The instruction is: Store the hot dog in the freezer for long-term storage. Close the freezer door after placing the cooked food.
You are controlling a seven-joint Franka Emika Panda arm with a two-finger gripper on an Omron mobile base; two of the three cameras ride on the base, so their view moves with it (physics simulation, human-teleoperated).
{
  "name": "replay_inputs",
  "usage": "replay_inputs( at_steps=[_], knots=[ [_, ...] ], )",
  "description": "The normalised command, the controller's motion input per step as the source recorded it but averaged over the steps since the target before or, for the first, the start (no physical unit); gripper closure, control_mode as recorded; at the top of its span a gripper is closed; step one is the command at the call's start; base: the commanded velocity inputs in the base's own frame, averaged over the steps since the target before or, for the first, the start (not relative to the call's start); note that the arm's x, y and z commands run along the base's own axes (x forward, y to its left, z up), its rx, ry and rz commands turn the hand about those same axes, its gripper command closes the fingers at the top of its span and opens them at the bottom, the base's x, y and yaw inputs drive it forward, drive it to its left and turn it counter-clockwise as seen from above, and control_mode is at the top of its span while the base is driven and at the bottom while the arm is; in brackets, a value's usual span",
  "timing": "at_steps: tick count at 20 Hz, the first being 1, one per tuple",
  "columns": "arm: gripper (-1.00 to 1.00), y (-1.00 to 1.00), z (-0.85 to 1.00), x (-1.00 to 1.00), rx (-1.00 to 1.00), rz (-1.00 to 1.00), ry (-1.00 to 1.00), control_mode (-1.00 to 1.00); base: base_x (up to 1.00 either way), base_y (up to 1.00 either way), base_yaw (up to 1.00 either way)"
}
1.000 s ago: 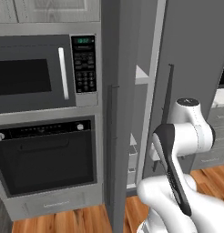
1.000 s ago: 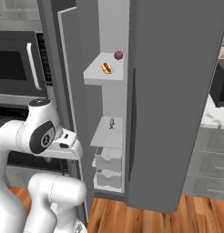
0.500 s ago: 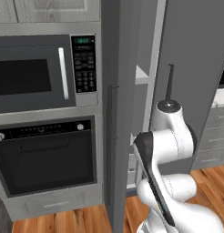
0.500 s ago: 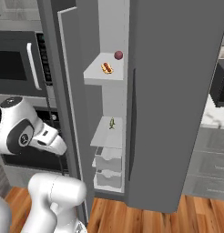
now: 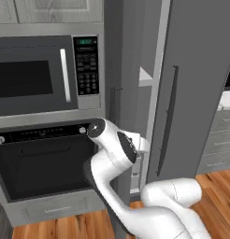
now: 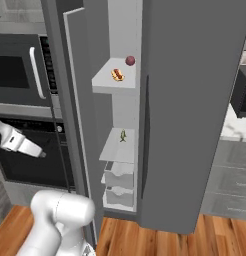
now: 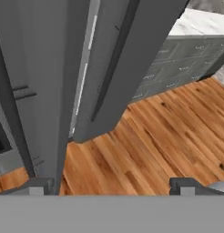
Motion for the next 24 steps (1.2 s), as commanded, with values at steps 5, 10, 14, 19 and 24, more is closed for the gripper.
replay_inputs(
  at_steps=[5, 10, 14, 19, 24],
  knots=[
    [-1.0, 0.62, 0.0, 0.82, -0.13, -0.41, -0.26, -1.0, 0.0, 0.0, 0.0],
    [-1.0, 0.46, 0.0, 0.52, -0.18, -0.1, -0.29, -1.0, 0.0, 0.0, 0.0],
    [-1.0, 0.16, -0.01, 0.31, -0.06, -0.02, -0.16, -1.0, 0.0, 0.0, 0.0],
    [-1.0, -0.02, -0.12, 0.38, 0.0, -0.12, 0.0, -1.0, 0.0, 0.0, 0.0],
    [-1.0, -0.09, 0.0, 0.33, 0.0, -0.09, 0.04, -1.0, 0.0, 0.0, 0.0]
  ],
)
